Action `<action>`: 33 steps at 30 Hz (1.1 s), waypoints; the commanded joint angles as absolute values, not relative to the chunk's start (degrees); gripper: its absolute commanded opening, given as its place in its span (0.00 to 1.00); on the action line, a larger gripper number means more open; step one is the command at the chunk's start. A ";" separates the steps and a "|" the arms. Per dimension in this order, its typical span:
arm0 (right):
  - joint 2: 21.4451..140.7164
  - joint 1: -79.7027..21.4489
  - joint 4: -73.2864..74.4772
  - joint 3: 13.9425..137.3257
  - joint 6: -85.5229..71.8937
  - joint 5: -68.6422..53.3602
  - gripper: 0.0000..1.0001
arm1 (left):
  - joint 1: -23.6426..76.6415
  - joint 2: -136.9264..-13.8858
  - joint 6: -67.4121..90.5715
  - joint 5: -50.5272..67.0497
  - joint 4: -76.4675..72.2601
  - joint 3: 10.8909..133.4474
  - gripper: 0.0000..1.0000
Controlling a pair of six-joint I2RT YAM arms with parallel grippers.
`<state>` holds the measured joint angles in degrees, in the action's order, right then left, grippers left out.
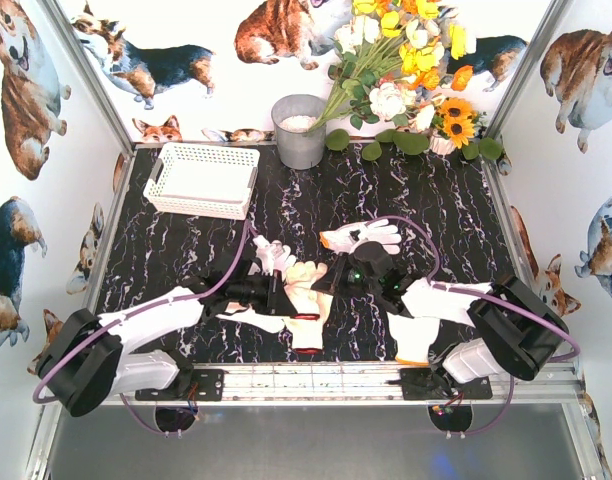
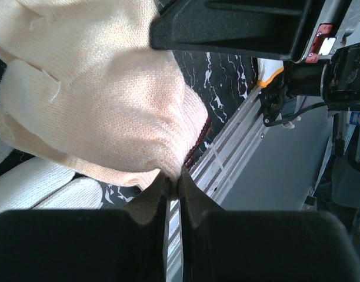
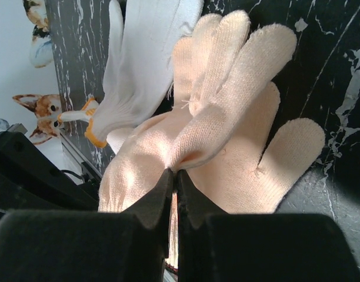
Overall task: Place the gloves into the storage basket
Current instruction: Pair the glove with the glove.
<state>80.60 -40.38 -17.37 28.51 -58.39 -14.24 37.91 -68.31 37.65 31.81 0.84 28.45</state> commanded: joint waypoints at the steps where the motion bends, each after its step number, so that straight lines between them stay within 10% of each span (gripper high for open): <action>1: 78.82 -41.38 -18.20 28.30 -57.03 -12.90 0.00 | 37.82 -69.85 37.92 35.54 -1.70 28.08 0.00; 33: 71.11 -48.43 -1.93 26.94 -59.35 -3.62 0.00 | 44.10 -68.20 40.53 35.04 -2.34 23.27 0.01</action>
